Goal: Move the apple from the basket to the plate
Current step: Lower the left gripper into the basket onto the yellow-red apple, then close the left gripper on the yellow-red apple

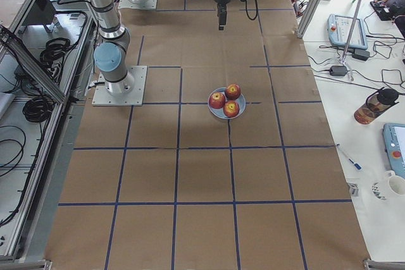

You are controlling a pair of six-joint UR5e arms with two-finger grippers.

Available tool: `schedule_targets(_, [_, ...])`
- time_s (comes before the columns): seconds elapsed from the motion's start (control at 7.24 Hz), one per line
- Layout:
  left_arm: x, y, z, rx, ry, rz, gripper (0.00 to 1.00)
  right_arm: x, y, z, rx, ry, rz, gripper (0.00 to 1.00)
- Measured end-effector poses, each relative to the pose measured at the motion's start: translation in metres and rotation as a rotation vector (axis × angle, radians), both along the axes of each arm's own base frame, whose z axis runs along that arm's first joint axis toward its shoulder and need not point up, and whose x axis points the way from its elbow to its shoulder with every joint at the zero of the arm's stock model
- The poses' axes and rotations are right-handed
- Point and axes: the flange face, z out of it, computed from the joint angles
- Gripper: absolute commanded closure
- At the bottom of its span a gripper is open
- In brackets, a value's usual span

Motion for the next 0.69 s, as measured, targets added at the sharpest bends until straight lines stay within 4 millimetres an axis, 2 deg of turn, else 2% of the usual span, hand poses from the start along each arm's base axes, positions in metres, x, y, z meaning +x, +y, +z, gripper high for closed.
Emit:
schedule_targets(0.14, [0.001, 0.001, -0.002, 0.004, 0.001, 0.002, 0.02, 0.000, 0.000, 0.000, 0.000, 0.000, 0.000, 0.00])
schedule_targets(0.41, [0.001, 0.000, -0.011, 0.017, 0.004, 0.002, 0.10, 0.000, 0.000, 0.000, 0.000, 0.000, 0.000, 0.00])
schedule_targets(0.69, [0.001, -0.001, -0.017, 0.025, 0.008, 0.006, 0.43, 0.000, 0.000, 0.000, 0.000, 0.000, 0.000, 0.00])
